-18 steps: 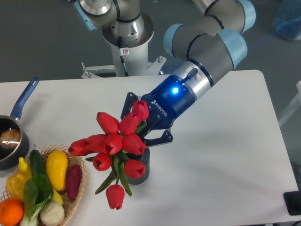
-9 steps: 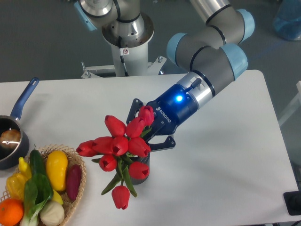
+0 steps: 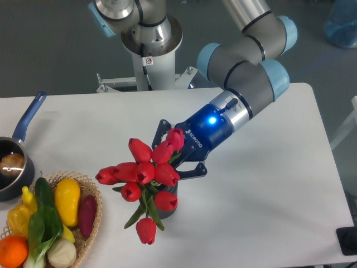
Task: Insert the flowers into the vase
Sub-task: 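Push the tulips deeper into the vase and settle them upright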
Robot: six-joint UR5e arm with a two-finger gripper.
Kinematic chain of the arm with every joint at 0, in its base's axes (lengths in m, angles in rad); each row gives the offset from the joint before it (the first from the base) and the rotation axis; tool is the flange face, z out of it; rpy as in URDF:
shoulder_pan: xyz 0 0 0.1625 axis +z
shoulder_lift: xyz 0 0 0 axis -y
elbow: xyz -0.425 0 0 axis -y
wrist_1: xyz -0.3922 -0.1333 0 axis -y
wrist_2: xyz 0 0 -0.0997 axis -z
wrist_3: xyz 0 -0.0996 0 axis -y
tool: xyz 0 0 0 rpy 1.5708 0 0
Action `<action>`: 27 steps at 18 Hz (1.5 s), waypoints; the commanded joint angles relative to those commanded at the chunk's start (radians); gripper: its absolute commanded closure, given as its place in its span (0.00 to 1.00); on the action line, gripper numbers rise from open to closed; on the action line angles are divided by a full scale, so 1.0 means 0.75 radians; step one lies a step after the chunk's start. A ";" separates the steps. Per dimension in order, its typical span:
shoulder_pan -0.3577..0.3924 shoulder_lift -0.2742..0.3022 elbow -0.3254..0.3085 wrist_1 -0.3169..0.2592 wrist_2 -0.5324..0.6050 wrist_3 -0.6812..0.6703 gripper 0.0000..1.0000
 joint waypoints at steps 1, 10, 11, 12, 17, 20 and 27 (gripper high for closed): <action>0.004 -0.004 -0.008 0.000 0.000 0.002 1.00; 0.027 -0.078 -0.068 0.002 0.000 0.094 1.00; 0.027 -0.088 -0.072 0.002 0.000 0.106 1.00; 0.029 -0.096 -0.082 0.002 0.000 0.110 1.00; 0.055 -0.098 -0.125 0.006 0.000 0.117 1.00; 0.057 -0.098 -0.159 0.006 0.002 0.129 1.00; 0.067 -0.098 -0.245 0.002 0.006 0.280 0.71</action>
